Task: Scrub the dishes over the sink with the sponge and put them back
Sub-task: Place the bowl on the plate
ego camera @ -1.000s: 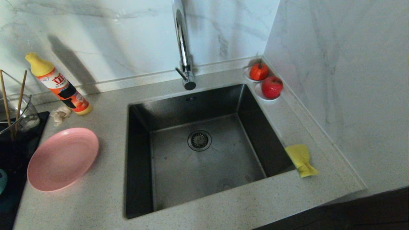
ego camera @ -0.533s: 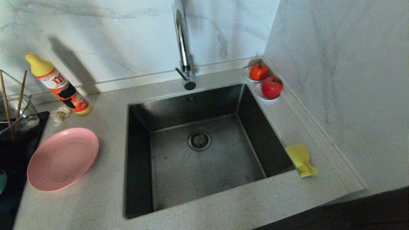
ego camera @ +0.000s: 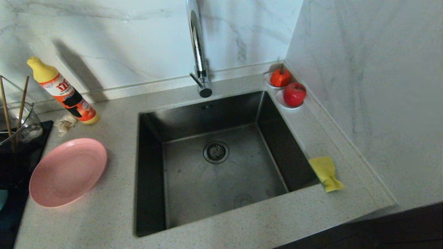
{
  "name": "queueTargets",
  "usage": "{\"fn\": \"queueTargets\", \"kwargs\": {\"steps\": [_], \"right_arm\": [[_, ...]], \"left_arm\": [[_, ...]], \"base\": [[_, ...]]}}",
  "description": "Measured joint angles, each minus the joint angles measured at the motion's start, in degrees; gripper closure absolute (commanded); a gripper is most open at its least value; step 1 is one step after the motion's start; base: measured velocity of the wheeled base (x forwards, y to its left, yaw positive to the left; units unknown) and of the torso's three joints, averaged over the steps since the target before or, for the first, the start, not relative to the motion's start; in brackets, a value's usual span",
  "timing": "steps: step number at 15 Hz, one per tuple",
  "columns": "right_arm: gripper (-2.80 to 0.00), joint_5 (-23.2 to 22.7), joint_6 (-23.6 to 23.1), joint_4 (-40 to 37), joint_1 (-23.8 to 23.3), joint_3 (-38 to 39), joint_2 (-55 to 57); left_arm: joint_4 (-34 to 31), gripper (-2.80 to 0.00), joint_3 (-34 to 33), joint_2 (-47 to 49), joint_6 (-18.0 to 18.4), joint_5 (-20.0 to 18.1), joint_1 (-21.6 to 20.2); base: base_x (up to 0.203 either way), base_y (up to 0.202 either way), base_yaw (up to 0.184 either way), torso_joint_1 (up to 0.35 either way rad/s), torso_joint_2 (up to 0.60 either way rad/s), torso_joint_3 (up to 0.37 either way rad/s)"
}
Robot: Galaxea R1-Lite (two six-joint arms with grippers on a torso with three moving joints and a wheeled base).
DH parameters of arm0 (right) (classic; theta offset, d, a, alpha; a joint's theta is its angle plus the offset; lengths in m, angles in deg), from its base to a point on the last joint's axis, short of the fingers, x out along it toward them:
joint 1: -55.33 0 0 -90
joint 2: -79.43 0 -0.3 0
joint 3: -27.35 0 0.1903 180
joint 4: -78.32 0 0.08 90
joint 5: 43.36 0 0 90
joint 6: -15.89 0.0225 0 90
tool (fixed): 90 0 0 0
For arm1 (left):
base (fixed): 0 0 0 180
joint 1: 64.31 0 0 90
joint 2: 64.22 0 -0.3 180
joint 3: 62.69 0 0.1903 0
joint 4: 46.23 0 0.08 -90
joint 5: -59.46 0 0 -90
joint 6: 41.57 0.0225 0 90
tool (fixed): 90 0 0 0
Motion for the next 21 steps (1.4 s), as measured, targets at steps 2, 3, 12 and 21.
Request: {"fn": "queueTargets", "kwargs": {"steps": [2,3,12,21], "right_arm": [[0.00,0.00,-0.02,0.00,0.00,0.00,0.00],[0.00,-0.01,0.00,0.00,0.00,0.00,0.00],[0.00,-0.01,-0.02,0.00,0.01,0.00,0.00],[0.00,0.00,-0.02,0.00,0.00,0.00,0.00]], "left_arm": [[-1.04,-2.80,1.13,0.61,0.12,0.40,0.34],[-1.09,-2.80,1.58,0.93,0.27,0.66,0.41],[-1.03,-2.80,3.07,3.79,0.40,1.27,0.72],[-0.50,0.00,3.48,5.43,1.23,2.51,0.93]], "base": [[0.000,0.000,0.000,0.000,0.00,0.000],[0.000,0.000,0.000,0.000,0.00,0.000],[0.000,0.000,0.000,0.000,0.00,0.000],[0.000,0.000,0.000,0.000,0.00,0.000]]}}
